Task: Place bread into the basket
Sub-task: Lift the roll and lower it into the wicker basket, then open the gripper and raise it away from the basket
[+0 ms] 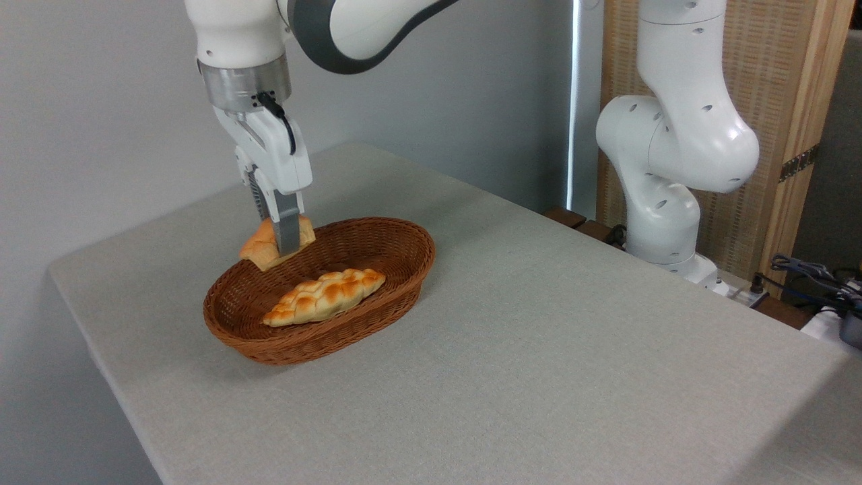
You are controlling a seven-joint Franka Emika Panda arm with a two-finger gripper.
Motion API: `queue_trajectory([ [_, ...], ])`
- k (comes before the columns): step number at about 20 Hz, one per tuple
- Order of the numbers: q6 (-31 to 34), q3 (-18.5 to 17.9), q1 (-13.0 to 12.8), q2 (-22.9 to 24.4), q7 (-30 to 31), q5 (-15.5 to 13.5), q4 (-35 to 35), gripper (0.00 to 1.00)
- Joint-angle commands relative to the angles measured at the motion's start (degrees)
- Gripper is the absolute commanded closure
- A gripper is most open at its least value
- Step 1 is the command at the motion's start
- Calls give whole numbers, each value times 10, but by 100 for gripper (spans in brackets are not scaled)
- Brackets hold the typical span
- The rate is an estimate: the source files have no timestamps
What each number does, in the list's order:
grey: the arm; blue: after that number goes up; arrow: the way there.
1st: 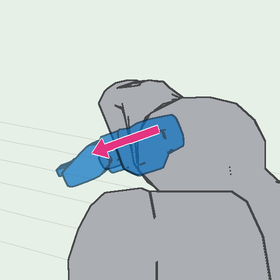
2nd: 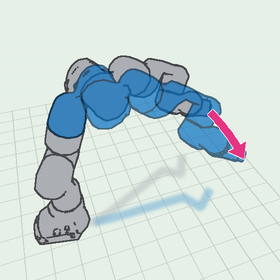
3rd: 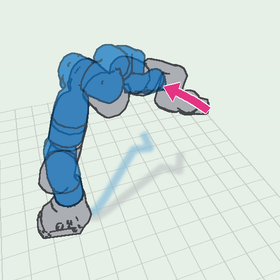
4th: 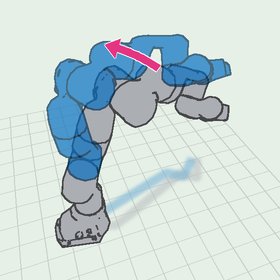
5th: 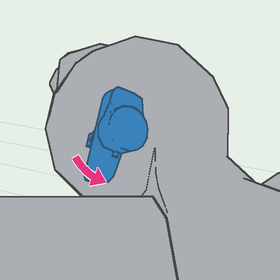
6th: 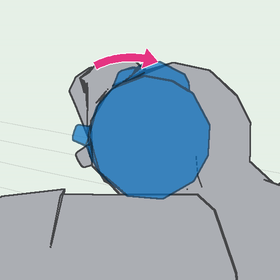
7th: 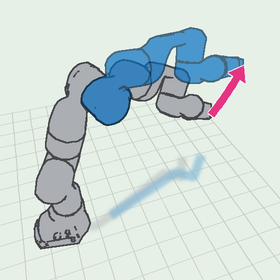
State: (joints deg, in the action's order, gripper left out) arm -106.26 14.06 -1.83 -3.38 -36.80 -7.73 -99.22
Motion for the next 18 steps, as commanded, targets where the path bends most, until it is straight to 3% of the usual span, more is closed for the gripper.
queue_trajectory([
  [1, -29, 18, 18, 15, -1, -1, -33, 18],
  [2, -39, 18, 18, 14, 1, -1, -33, 0],
  [18, -49, 18, 18, 8, 1, -1, -34, 0],
])
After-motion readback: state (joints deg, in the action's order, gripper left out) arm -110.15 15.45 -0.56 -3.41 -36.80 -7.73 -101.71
